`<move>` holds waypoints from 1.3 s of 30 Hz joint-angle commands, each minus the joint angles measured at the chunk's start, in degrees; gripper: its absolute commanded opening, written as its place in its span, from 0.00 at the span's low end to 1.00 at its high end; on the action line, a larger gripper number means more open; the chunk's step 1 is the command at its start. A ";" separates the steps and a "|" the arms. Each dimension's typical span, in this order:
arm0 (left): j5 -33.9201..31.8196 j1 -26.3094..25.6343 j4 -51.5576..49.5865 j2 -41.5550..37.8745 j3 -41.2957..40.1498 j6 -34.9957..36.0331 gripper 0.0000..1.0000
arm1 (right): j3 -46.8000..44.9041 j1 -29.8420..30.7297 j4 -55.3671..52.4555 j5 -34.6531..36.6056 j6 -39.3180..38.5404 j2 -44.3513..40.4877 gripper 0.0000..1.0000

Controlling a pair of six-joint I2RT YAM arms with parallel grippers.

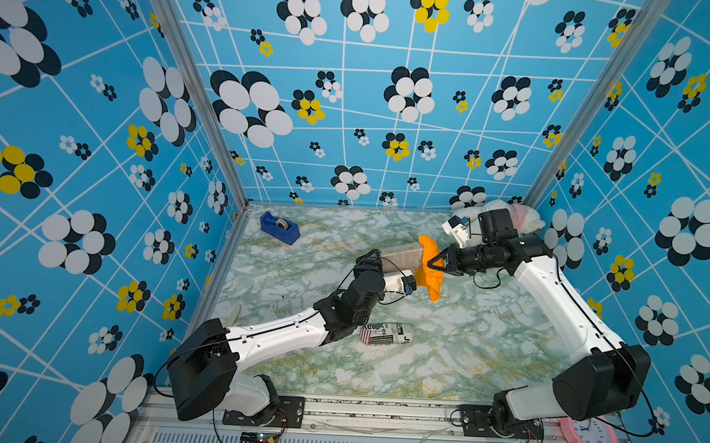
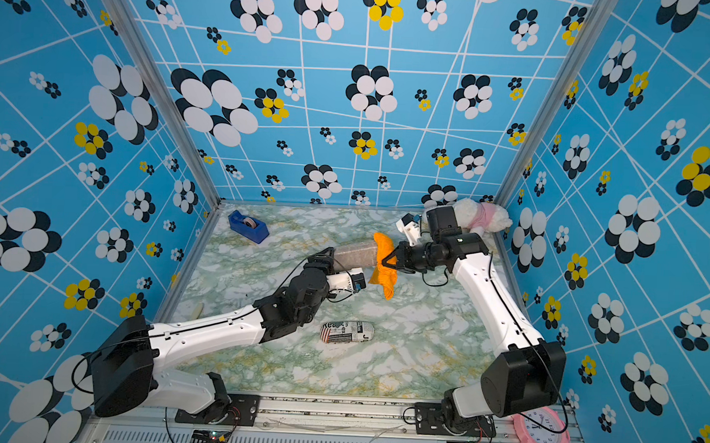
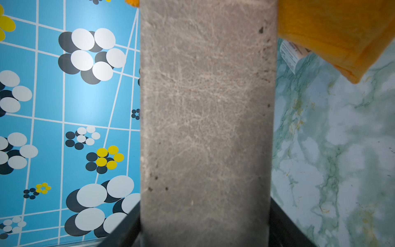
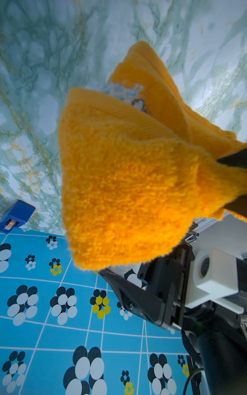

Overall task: Wipe the eyeglass case
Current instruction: Wipe the dirt from the eyeglass case.

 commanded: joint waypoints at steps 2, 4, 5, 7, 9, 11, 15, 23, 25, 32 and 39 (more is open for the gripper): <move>1.57 0.53 3.00 -2.36 0.56 -3.72 0.13 | -5.79 0.28 0.57 -5.52 -0.63 -3.21 0.00; 2.01 1.12 2.72 -2.76 0.73 -4.74 0.13 | -7.60 0.28 0.36 -5.78 -0.85 -5.29 0.00; 2.50 1.46 2.34 -3.03 0.85 -5.52 0.13 | -8.18 0.28 -0.01 -6.08 -1.20 -6.05 0.00; 4.17 1.93 0.87 -3.79 1.28 -7.57 0.13 | -9.09 0.21 0.02 -6.59 -1.81 -7.15 0.00; 7.27 2.51 -2.50 -4.89 1.82 -10.34 0.13 | -9.70 -0.39 1.33 -5.18 -1.49 -8.75 0.00; 11.65 3.80 -7.15 -6.32 2.54 -14.21 0.14 | -9.48 -1.99 3.35 -5.13 -0.97 -10.00 0.00; 34.60 10.58 -25.16 -9.66 7.85 -31.35 0.12 | -8.83 -5.28 11.19 -3.27 2.62 -13.24 0.00; 76.24 21.98 -24.80 -8.90 9.36 -61.65 0.11 | -20.73 -5.22 48.15 -10.62 24.95 -19.47 0.00; 80.59 21.97 -21.42 -8.57 9.12 -65.48 0.10 | -23.67 -4.03 63.09 -14.94 36.24 -16.19 0.00; 85.54 22.66 -14.46 -7.81 9.86 -72.21 0.10 | -22.38 1.51 68.70 -16.31 38.03 -12.32 0.00; 91.19 23.01 -17.88 -4.56 12.31 -72.26 0.09 | -20.99 2.21 67.96 -19.76 37.97 -11.73 0.00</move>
